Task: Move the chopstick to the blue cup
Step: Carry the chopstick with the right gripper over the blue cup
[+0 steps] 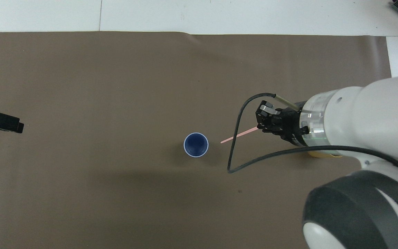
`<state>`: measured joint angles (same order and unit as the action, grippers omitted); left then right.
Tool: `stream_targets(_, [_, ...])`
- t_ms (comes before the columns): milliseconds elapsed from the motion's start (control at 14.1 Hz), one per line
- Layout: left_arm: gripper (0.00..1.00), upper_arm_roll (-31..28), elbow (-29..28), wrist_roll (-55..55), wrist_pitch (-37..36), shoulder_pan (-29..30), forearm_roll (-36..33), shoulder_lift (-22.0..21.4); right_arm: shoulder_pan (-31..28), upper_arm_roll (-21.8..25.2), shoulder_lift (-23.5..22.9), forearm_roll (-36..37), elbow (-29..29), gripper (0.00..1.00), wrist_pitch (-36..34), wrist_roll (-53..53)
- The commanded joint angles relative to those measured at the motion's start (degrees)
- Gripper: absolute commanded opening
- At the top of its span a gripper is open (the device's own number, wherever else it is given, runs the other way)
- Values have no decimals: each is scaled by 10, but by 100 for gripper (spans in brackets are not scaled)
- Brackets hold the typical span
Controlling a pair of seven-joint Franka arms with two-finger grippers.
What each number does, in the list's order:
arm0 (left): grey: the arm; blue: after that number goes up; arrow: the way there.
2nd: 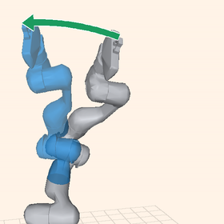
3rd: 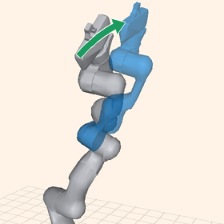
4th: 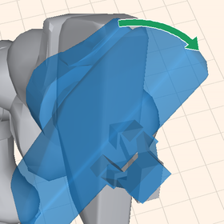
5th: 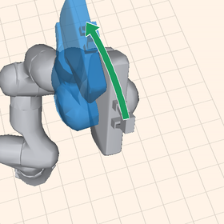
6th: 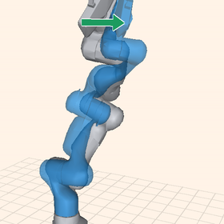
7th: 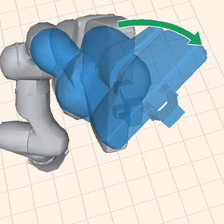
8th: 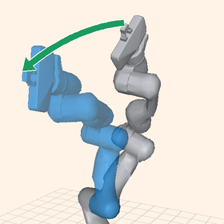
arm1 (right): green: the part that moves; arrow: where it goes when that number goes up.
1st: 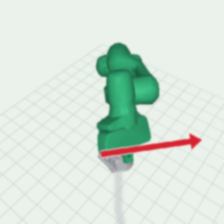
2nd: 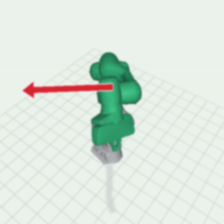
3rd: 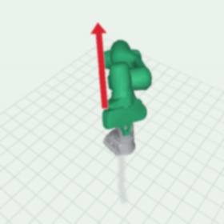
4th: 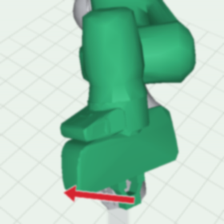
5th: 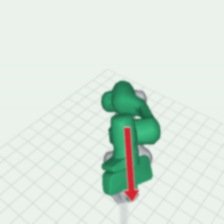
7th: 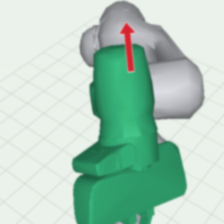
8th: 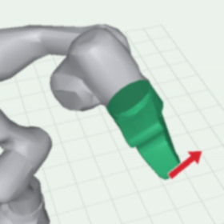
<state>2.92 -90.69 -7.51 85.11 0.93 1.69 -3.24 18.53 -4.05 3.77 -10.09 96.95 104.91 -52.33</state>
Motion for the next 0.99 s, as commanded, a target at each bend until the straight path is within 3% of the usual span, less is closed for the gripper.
stream_targets(0, [100,2,-1,-6,-8,7,8,-8,32,3,-24,-5,-2,0,41,-37])
stream_targets(425, [100,2,-1,-6,-8,7,8,-8,66,3,-36,16,31,0,70,-30])
stream_targets(920, [100,2,-1,-6,-8,7,8,-8,104,3,-36,65,111,0,188,-28])
